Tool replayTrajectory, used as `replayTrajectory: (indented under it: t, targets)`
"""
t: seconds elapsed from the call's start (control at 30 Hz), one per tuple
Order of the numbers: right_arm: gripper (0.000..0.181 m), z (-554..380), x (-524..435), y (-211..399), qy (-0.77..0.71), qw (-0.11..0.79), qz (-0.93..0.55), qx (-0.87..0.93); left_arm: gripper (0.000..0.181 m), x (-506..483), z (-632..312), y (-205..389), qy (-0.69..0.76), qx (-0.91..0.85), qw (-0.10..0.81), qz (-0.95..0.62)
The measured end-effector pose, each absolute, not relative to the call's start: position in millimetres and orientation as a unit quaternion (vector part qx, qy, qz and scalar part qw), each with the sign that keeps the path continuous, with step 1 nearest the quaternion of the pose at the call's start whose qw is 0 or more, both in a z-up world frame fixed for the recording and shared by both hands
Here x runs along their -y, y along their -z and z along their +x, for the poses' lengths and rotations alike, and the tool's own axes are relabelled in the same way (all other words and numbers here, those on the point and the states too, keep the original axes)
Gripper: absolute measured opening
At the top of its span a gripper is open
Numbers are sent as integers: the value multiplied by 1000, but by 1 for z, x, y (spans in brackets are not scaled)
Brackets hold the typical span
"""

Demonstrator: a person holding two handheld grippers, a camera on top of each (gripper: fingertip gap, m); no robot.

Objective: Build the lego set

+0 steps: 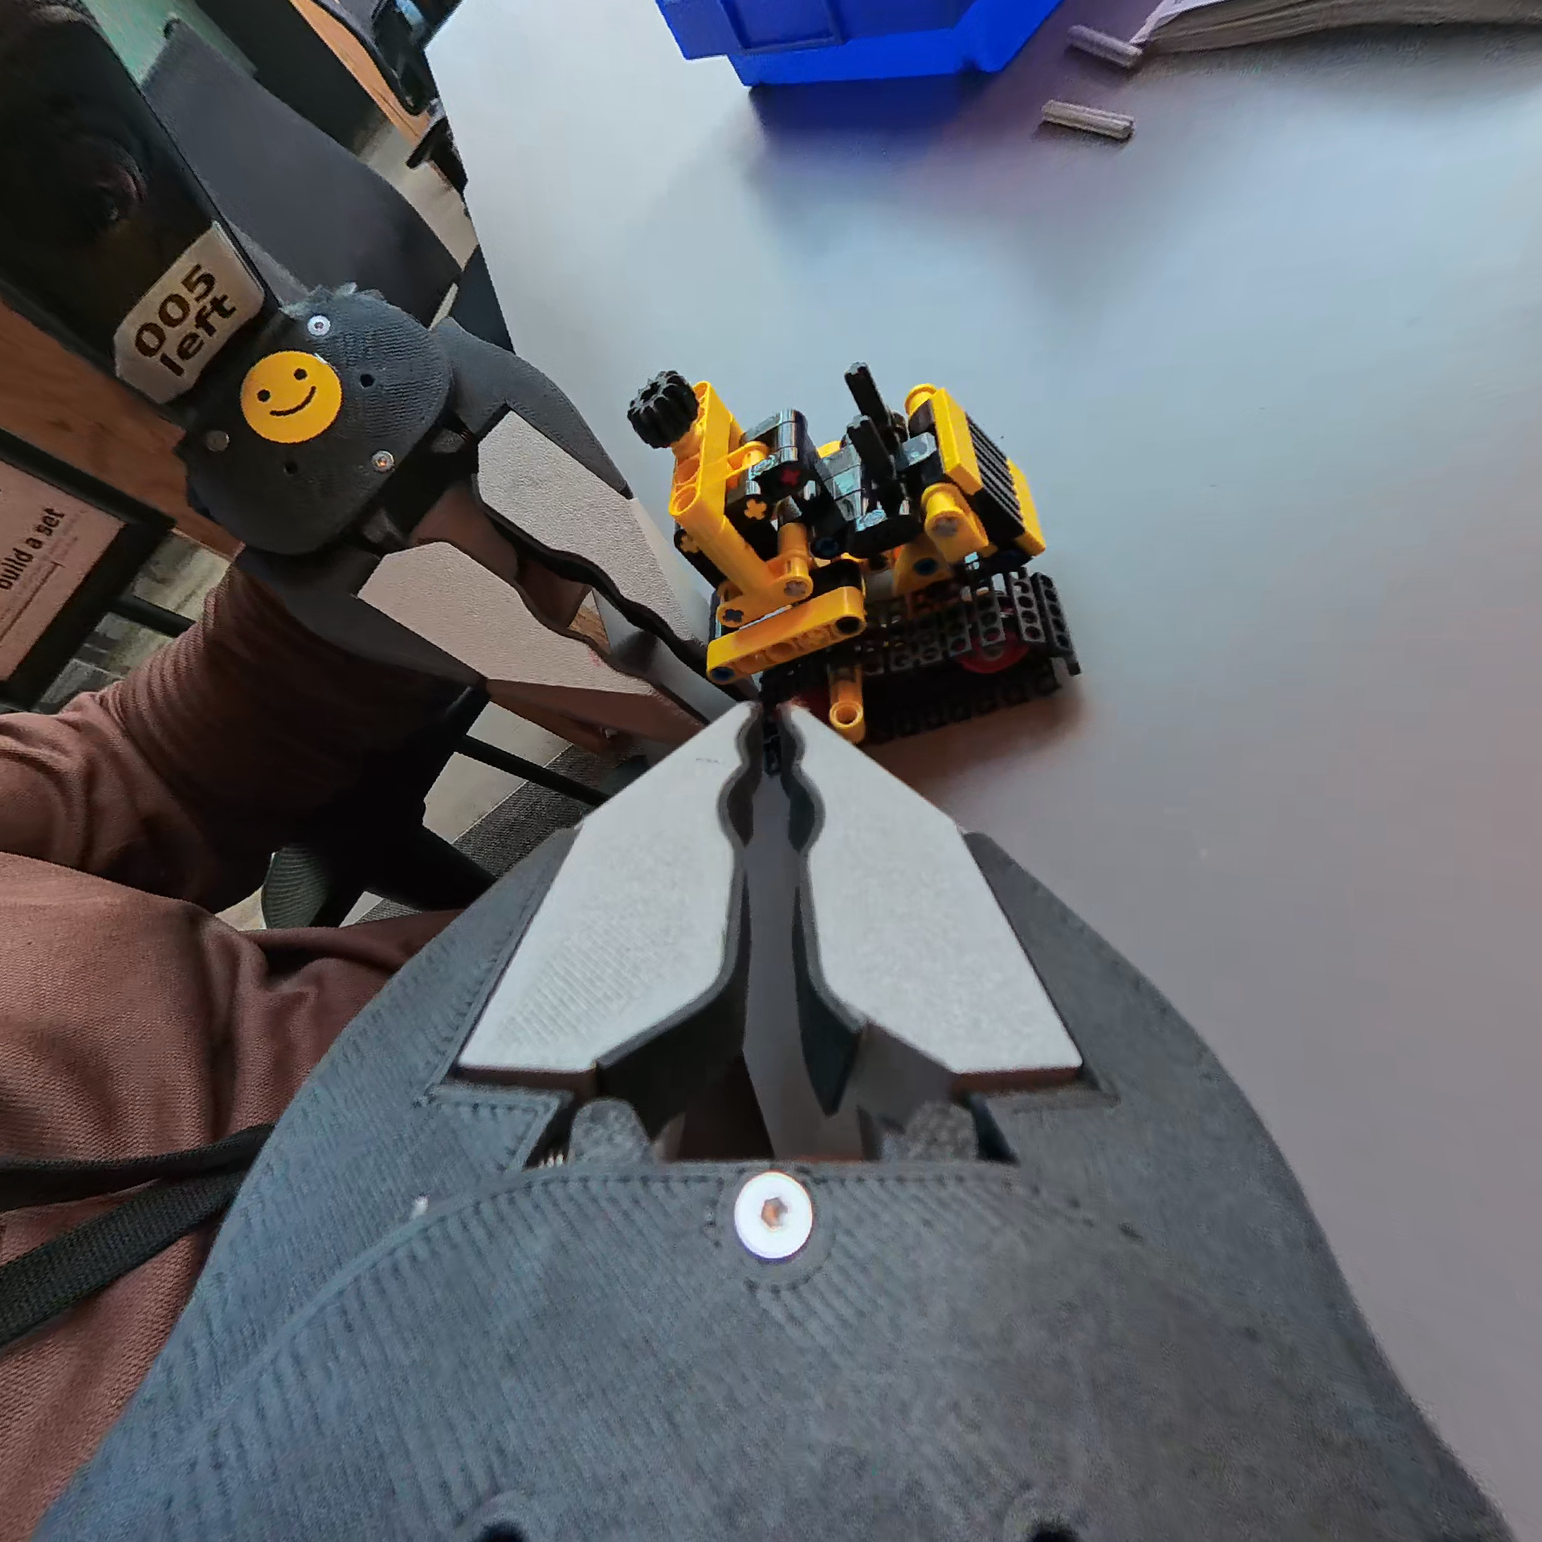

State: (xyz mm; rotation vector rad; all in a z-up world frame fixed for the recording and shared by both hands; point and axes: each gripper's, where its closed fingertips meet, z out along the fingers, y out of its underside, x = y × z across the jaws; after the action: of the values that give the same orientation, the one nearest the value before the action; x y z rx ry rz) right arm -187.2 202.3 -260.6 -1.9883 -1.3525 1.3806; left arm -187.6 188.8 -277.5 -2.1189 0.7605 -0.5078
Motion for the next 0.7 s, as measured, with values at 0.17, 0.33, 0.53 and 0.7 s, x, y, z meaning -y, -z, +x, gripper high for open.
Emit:
replayTrajectory:
  t: [0.17,0.33,0.53,0.7]
  targets:
    - [5,-187,-201,260,-494,177,-705,477,6,-189,-188,277,204,-299,406,-839]
    - [7,-179,-200,261,-487,185,-707,477,5,-189,-189,277,203,-299,408,-838]
    - [8,-181,-202,257,-485,214,-709,465,5,-189,-188,277,200,-300,408,-839]
    - [8,-172,-192,245,-567,208,-712,358,5,-189,-188,277,193,-296,413,-839]
